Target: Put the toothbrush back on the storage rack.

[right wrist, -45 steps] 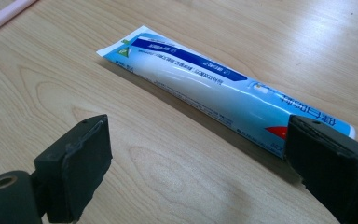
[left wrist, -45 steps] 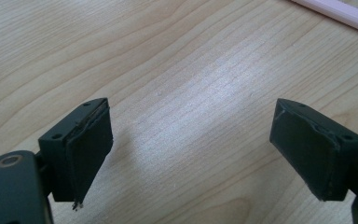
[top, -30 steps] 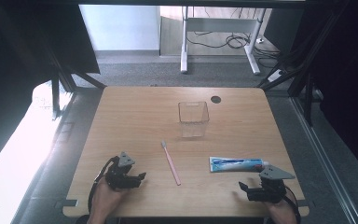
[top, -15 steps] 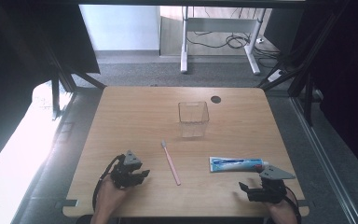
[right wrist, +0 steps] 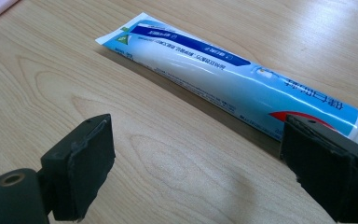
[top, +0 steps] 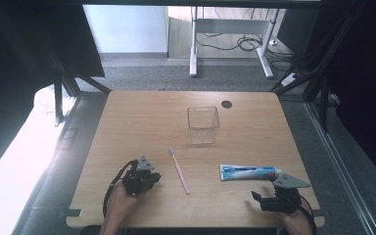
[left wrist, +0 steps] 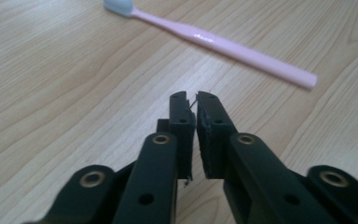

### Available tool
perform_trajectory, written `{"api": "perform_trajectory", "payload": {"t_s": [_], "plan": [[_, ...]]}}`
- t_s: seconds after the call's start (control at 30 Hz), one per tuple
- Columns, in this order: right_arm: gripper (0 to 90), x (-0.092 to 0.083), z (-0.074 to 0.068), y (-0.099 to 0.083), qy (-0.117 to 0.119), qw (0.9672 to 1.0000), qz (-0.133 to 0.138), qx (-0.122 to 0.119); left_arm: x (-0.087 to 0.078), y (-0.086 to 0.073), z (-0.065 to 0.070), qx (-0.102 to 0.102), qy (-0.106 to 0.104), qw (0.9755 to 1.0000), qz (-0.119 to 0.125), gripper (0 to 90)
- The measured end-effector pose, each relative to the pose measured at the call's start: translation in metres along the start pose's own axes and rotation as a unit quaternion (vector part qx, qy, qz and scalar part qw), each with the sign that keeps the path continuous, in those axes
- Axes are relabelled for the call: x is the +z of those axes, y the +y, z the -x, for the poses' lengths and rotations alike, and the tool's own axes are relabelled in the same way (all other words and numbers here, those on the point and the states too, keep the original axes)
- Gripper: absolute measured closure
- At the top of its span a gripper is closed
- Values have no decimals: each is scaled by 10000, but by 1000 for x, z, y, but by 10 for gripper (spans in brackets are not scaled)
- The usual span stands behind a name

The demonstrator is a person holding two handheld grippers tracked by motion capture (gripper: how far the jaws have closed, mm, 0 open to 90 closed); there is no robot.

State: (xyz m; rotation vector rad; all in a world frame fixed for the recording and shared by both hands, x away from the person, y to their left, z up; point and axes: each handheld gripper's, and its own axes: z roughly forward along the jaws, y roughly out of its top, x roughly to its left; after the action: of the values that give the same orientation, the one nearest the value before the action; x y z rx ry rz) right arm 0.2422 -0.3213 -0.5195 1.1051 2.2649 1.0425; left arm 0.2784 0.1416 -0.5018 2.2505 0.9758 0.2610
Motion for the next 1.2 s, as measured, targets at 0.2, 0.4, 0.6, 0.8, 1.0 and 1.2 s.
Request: {"api": "perform_trajectory", "payload": {"t_s": [0.2, 0.4, 0.6, 0.8, 1.0, 1.2], "plan": [[107, 0, 1, -1, -19, 10000, 12, 49, 5, 7, 3, 58, -81, 9999, -45, 896], [110, 0, 2, -1, -17, 10000, 14, 59, 12, 17, 11, 271, -157, 9994, -127, 897], [111, 0, 2, -2, -20, 10000, 11, 71, 20, 27, 16, 334, -261, 9990, -123, 897], [112, 1, 2, -2, -25, 10000, 8, 71, 33, 38, 21, 376, -332, 9987, -133, 897], [117, 1, 1, -2, -33, 10000, 7, 64, 44, 47, 29, 439, -390, 9981, -189, 898], [119, 2, 1, -2, -11, 10000, -1, 59, 55, 51, 35, 513, -438, 9974, -245, 897]]}}
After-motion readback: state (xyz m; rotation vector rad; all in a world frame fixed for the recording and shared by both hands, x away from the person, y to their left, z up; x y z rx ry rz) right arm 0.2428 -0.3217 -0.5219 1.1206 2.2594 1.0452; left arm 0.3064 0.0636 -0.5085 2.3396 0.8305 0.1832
